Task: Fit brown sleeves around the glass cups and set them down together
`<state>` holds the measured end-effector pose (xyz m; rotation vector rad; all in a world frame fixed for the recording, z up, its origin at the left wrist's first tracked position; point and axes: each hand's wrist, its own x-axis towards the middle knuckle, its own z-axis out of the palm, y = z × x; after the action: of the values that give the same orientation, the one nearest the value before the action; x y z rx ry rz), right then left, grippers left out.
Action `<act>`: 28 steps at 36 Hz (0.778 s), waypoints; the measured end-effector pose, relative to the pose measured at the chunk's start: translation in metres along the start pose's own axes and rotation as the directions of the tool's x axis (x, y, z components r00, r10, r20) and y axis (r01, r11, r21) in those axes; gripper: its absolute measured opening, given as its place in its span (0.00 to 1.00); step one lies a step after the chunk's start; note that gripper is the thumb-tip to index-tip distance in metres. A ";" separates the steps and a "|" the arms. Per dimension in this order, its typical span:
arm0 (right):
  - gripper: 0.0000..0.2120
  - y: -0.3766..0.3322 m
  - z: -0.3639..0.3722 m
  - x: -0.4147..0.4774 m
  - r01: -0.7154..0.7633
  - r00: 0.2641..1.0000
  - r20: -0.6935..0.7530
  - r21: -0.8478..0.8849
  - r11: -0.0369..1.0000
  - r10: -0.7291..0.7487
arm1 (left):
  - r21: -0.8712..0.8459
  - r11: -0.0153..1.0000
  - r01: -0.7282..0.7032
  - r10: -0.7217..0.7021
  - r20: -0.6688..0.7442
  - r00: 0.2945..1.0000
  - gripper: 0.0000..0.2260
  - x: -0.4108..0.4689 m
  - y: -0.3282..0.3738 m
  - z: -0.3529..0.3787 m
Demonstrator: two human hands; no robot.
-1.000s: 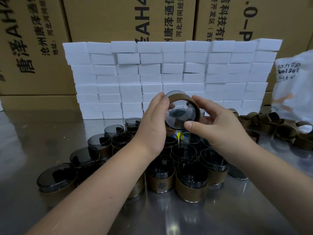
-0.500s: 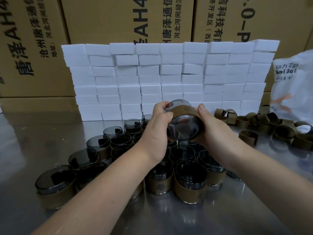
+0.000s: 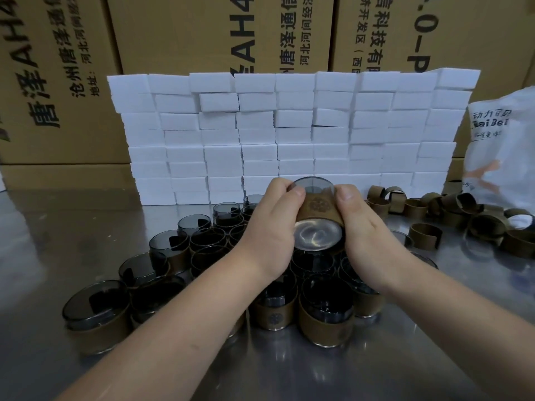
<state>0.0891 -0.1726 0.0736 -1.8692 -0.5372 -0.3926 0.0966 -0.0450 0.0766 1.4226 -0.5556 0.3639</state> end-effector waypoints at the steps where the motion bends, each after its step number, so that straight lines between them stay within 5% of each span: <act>1: 0.29 0.001 0.001 -0.001 0.008 1.000 -0.001 -0.004 1.000 -0.008 | 0.015 1.000 -0.012 0.012 0.000 1.000 0.08 0.000 0.000 -0.001; 28: 0.32 -0.002 0.006 -0.004 0.155 0.987 -0.040 -0.018 0.988 -0.156 | 0.149 0.971 -0.184 0.191 -0.030 0.981 0.11 -0.008 0.006 0.000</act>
<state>0.0851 -0.1673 0.0709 -1.8354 -0.6556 -0.5388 0.0870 -0.0434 0.0769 1.5027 -0.6399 0.5960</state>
